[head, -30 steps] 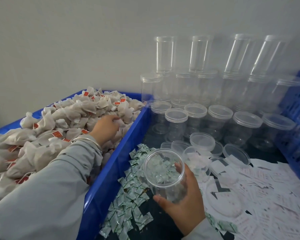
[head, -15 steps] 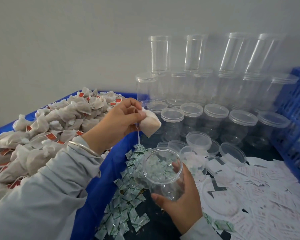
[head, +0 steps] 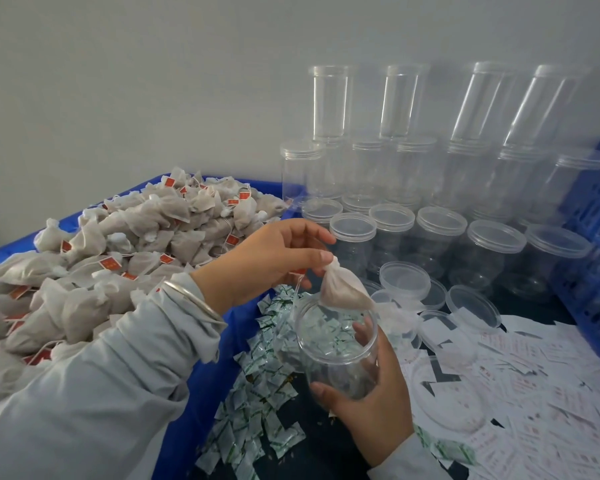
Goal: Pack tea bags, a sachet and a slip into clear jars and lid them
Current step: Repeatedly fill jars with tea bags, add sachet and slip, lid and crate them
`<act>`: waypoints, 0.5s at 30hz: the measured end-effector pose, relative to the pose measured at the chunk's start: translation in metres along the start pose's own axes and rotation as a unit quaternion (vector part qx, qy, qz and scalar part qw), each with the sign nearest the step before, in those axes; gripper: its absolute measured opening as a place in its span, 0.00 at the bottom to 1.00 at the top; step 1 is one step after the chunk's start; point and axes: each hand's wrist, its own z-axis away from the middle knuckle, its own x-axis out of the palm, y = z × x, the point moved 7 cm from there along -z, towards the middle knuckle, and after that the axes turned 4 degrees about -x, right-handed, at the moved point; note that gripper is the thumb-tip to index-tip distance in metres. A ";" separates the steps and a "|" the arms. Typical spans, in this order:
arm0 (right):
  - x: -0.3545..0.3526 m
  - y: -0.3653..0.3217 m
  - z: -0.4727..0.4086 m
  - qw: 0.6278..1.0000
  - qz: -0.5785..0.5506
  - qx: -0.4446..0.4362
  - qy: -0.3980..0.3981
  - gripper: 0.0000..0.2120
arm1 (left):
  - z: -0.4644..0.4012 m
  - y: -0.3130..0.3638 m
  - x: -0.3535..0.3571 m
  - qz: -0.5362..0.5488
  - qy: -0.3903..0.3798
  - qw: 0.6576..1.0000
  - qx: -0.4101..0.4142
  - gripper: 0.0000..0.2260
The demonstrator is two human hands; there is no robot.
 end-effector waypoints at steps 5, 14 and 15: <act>-0.001 0.003 0.001 1.000 -0.016 0.006 -0.008 0.47 | -0.001 0.000 -0.005 0.072 0.019 0.997 -0.011 0.10; 0.000 -0.003 0.003 1.000 0.007 0.008 -0.018 0.50 | 0.004 0.016 -0.053 0.147 0.130 0.980 0.033 0.04; 0.000 -0.003 0.003 1.000 0.012 0.006 -0.019 0.49 | 0.006 0.015 -0.070 0.143 0.180 0.973 0.037 0.03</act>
